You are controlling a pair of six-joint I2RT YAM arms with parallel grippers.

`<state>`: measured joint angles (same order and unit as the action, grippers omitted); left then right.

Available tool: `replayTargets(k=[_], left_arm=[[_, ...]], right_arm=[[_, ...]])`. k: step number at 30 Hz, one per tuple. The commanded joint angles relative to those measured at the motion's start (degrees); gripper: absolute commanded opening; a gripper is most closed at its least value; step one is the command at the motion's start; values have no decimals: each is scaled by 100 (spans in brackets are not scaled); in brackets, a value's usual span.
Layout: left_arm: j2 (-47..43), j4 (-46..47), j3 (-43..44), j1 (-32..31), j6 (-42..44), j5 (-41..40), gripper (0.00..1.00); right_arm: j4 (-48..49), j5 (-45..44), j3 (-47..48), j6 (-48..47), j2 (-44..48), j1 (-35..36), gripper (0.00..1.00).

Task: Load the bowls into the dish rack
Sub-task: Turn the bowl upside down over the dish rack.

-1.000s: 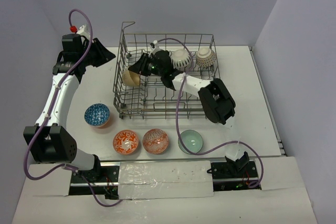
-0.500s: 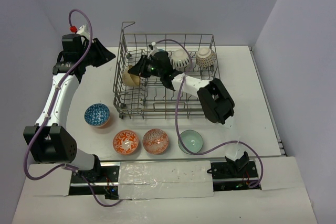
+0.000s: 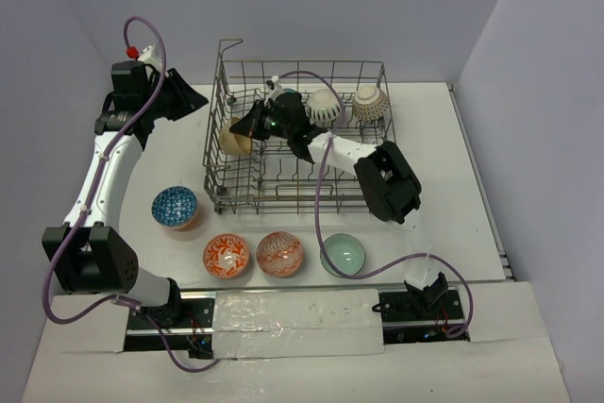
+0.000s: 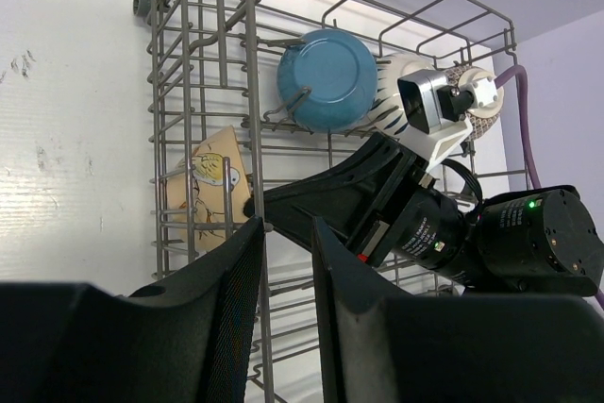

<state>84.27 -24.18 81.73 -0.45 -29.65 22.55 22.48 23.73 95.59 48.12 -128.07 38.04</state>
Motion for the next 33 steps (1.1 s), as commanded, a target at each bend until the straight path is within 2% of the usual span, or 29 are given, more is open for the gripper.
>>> replayTargets(k=[1,20,33], left_arm=[[-33,274,-52,27,-23,110,33],[-7,265,-61,27,-15,75,33],[46,248,-44,27,3,31,33]], right_arm=[[169,71,101,-154,98,45,0],[1434,-26,-1350,435,924,-245,0],[1681,97,-1868,427,1153,-403,0]])
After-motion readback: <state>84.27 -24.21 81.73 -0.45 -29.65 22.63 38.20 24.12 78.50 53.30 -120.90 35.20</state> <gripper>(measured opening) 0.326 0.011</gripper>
